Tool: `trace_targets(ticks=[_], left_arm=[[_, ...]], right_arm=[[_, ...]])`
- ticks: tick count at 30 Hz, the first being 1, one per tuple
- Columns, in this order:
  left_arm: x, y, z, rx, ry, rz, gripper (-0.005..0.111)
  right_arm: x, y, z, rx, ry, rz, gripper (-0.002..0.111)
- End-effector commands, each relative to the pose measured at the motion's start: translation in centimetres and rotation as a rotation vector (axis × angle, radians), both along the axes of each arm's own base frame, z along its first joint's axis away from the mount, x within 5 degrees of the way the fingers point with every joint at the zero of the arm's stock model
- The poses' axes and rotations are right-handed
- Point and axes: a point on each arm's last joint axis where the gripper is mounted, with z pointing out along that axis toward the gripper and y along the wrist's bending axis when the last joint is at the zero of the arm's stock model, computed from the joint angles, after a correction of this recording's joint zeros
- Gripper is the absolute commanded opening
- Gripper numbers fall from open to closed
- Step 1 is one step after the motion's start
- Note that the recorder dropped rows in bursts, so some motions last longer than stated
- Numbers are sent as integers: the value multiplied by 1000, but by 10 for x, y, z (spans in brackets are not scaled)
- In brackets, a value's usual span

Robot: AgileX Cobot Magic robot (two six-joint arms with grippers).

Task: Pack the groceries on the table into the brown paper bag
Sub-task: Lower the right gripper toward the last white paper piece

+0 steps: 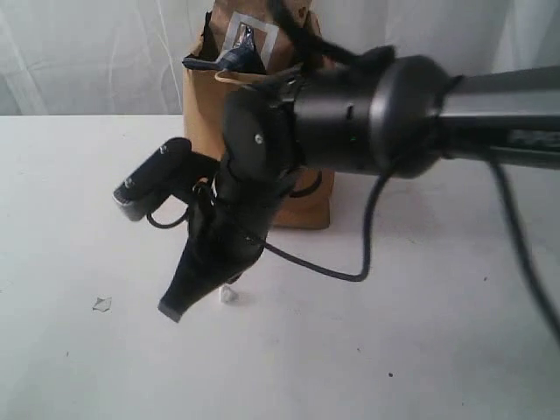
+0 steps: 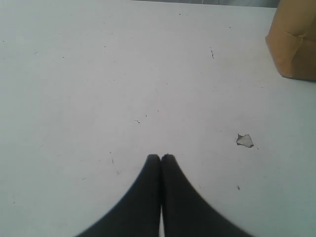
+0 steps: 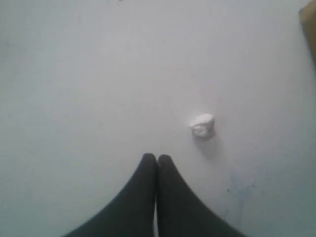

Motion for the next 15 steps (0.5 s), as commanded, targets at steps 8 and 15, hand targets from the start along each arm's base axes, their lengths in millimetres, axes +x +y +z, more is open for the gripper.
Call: trace_targets(ticks=[8, 15], left_arm=[[0, 0, -1, 2, -1, 3, 0], [0, 0, -1, 2, -1, 3, 0]], right_arm=[[22, 9, -22, -25, -38, 14, 19], [27, 14, -18, 40, -97, -15, 49]])
